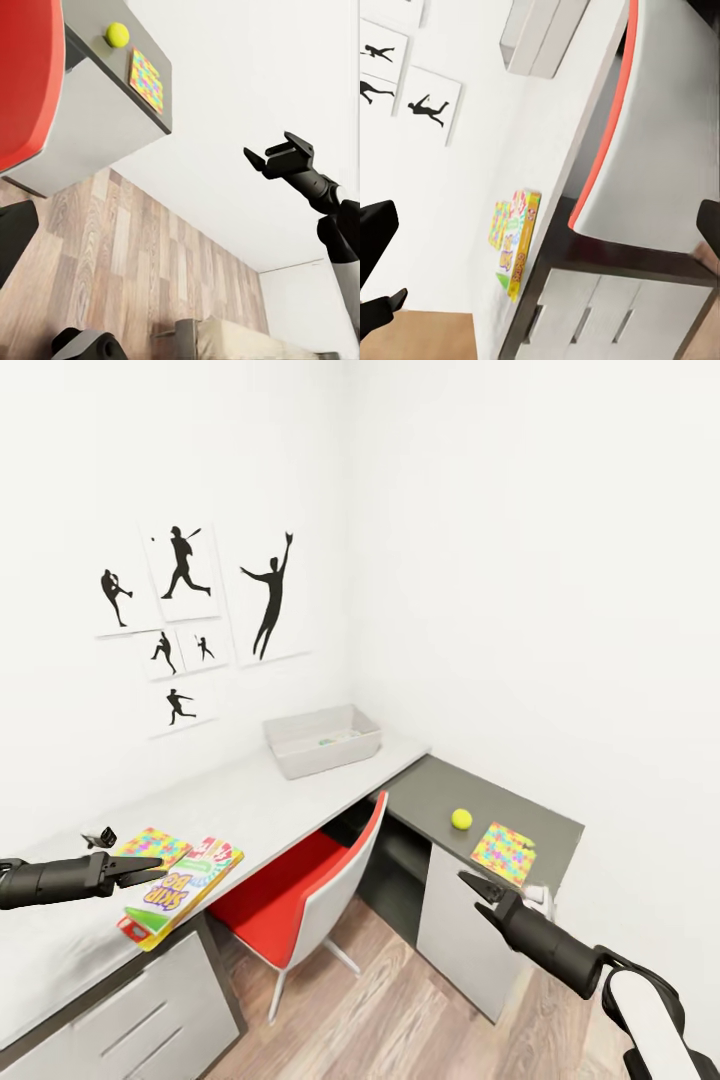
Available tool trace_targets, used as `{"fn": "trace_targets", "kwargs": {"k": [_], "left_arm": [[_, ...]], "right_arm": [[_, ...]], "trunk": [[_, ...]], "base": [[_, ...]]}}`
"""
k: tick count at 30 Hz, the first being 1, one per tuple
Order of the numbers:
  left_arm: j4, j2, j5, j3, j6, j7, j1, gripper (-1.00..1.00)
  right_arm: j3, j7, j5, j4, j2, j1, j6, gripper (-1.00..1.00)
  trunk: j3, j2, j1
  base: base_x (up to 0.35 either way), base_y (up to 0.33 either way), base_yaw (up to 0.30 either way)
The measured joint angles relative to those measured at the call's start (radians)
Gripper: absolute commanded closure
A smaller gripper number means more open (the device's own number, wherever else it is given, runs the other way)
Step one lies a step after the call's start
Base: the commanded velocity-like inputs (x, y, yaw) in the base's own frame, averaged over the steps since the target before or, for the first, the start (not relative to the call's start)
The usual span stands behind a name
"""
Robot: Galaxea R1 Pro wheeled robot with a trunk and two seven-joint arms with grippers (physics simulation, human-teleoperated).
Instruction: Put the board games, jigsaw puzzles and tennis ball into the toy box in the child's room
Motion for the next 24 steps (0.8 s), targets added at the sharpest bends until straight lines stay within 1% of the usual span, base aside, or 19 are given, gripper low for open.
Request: {"fn": "trace_targets", "kwargs": {"k": [12, 18, 24], "left_arm": [[0.0, 0.0, 0.0, 0.0, 0.0, 0.0, 0.0, -1.0], [0.0, 0.0, 0.0, 0.0, 0.0, 0.0, 0.0, -1.0], [0.0, 0.0, 0.0, 0.0, 0.0, 0.0, 0.0, -1.0]], "right_arm": [[0.001, 0.0, 0.0, 0.0, 0.0, 0.0, 0.0, -1.0], [-0.001, 0.0, 0.0, 0.0, 0.0, 0.0, 0.0, -1.0], [-0.001, 0.0, 0.0, 0.0, 0.0, 0.0, 0.0, -1.0]], "trunk": [[0.0, 0.0, 0.0], [0.0, 0.0, 0.0], [0.0, 0.0, 0.0]], "base": [[-0.282, 0.128, -0.277], [-0.231, 0.035, -0.278], [-0.164, 0.005, -0.278]]}}
